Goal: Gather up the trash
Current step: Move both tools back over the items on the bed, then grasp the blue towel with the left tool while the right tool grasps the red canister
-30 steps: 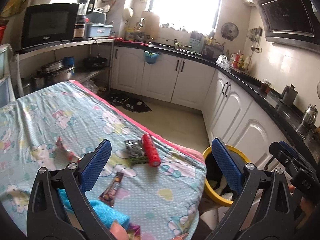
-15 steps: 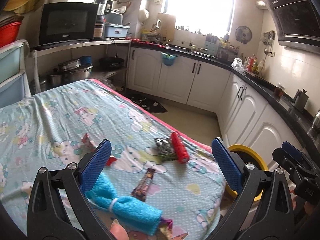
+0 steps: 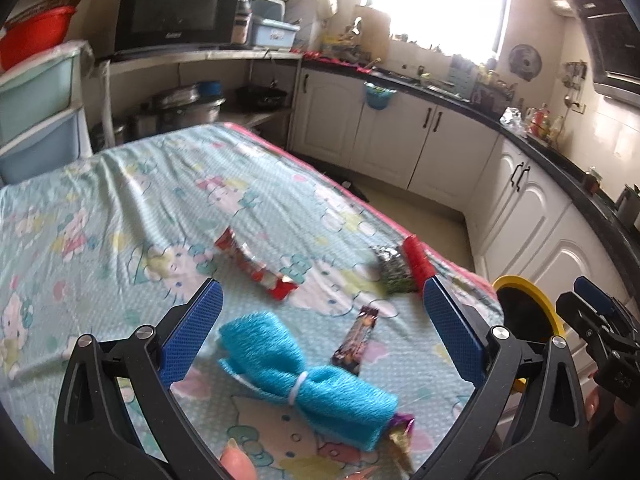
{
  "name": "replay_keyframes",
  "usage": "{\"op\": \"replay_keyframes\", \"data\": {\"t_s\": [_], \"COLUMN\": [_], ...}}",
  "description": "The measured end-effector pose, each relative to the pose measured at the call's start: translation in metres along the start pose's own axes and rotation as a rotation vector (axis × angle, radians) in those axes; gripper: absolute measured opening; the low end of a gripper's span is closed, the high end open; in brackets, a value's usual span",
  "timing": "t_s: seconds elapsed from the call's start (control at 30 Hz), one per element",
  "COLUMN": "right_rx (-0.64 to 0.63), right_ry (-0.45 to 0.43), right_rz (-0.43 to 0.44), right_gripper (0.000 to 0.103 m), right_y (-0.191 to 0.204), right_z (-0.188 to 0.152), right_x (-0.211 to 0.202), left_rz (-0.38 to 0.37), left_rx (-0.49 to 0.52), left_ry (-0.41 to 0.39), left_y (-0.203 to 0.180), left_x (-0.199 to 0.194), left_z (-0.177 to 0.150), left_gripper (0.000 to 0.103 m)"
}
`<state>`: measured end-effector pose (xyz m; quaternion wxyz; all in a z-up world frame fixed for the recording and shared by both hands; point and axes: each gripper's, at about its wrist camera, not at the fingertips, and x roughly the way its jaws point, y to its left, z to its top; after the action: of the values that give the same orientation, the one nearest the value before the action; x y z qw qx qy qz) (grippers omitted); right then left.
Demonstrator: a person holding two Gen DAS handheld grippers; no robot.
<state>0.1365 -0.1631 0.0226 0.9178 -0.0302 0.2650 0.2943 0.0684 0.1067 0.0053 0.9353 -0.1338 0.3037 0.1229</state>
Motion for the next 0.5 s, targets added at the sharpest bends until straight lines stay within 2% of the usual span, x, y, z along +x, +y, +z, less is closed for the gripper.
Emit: {"op": "replay_keyframes", "data": {"t_s": [0.13,0.5], "right_rx": [-0.011,0.008], "right_ry": [0.024,0.14], "right_rz": [-0.001,0.004], "right_gripper": [0.09,0.09], "right_y": [0.001,-0.007], "right_z": [-0.003,-0.011], "right_x": [0.016,0.084], "left_rz": [0.005,-0.054], "left_rx": [-0.032,-0.242], "left_ry": [0.036,0.226], "left_y": [0.013,0.053], "left_x": [0.007,0.037], "left_z": [-0.006,-0.039], "left_gripper": [0.092,0.092]}}
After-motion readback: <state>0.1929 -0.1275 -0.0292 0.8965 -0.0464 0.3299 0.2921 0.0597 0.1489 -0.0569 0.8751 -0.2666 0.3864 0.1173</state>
